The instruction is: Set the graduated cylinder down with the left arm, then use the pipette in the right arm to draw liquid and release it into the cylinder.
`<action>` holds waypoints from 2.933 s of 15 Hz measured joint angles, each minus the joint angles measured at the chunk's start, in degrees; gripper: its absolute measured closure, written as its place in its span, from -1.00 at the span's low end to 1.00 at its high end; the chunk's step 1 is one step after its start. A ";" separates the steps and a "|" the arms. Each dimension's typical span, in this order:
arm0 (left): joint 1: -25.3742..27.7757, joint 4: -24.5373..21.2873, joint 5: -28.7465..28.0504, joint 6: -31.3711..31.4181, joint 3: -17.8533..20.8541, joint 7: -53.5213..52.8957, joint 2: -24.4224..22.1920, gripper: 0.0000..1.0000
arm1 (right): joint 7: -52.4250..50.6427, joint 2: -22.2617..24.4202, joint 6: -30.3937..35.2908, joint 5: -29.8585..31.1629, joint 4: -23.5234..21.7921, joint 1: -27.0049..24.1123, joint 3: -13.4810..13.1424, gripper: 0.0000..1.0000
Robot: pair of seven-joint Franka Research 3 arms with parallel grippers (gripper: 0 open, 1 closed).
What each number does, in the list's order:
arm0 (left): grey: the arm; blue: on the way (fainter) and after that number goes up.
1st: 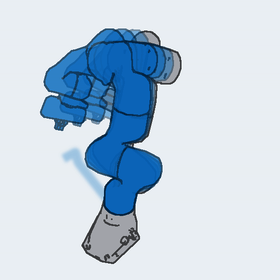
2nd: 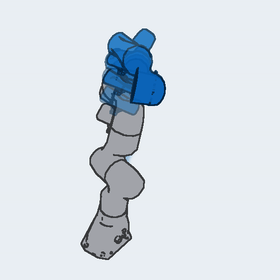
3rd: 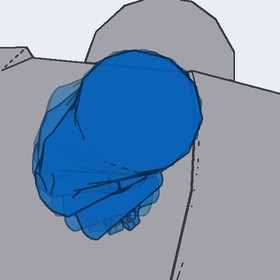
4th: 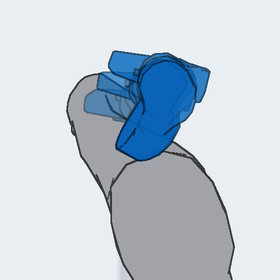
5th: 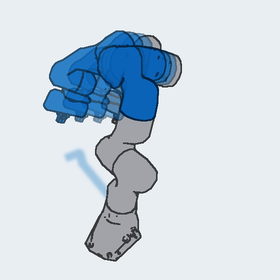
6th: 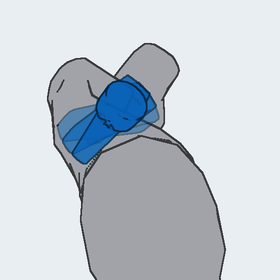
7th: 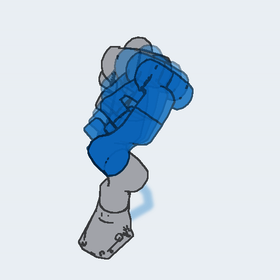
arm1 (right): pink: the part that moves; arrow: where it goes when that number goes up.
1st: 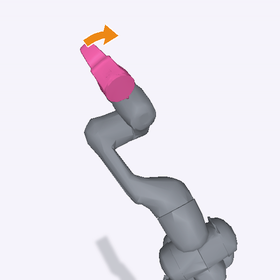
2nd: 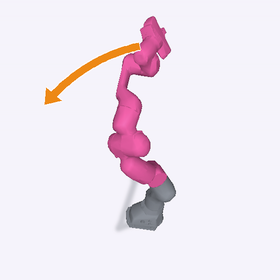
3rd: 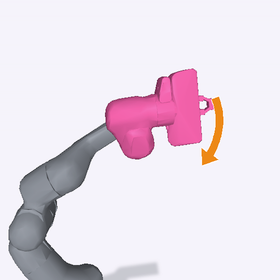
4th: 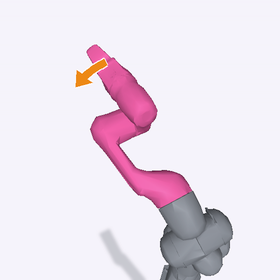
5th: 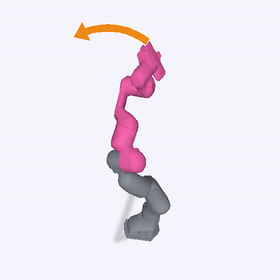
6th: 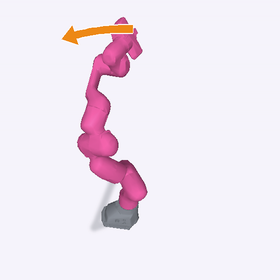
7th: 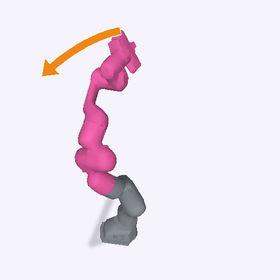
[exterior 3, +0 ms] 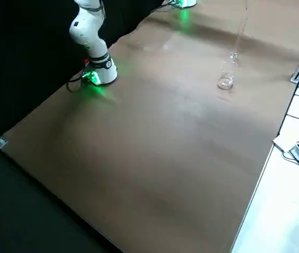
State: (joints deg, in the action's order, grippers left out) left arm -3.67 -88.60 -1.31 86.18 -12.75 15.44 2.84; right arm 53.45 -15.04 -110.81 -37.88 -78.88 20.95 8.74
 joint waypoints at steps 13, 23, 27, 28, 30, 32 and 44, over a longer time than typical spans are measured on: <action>0.02 0.00 0.00 0.32 -0.19 0.00 0.07 -0.98 | -0.02 -0.75 -1.28 1.18 -0.61 1.02 -0.17 0.60; -0.05 0.00 0.00 0.36 -0.25 0.00 0.07 -0.98 | -0.02 -2.02 -4.51 3.42 -0.93 2.84 -0.18 0.59; -0.05 0.00 0.00 0.36 -0.25 0.00 0.07 -0.98 | -0.02 -2.02 -4.55 3.43 -0.93 2.94 -0.22 0.59; -0.05 0.00 0.00 0.38 -0.26 0.00 0.07 -0.98 | -0.03 -2.02 -4.50 3.43 -0.93 2.94 -0.22 0.59; -0.05 0.00 0.00 0.50 -0.26 0.00 0.08 -0.98 | -0.03 -2.02 -4.41 3.44 -0.98 2.94 -0.22 0.59; -0.05 0.00 0.00 0.68 -0.26 0.00 0.08 -0.98 | -0.04 -2.02 -4.27 3.46 -1.08 2.94 -0.22 0.59; -0.05 0.00 0.00 0.82 -0.26 0.00 0.11 -0.98 | -0.05 -2.05 -3.07 3.85 -1.78 3.00 -0.22 0.59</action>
State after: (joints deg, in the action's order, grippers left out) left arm -3.72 -88.60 -1.32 87.01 -13.00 15.43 2.96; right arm 53.40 -17.09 -113.88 -34.03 -80.66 23.95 8.52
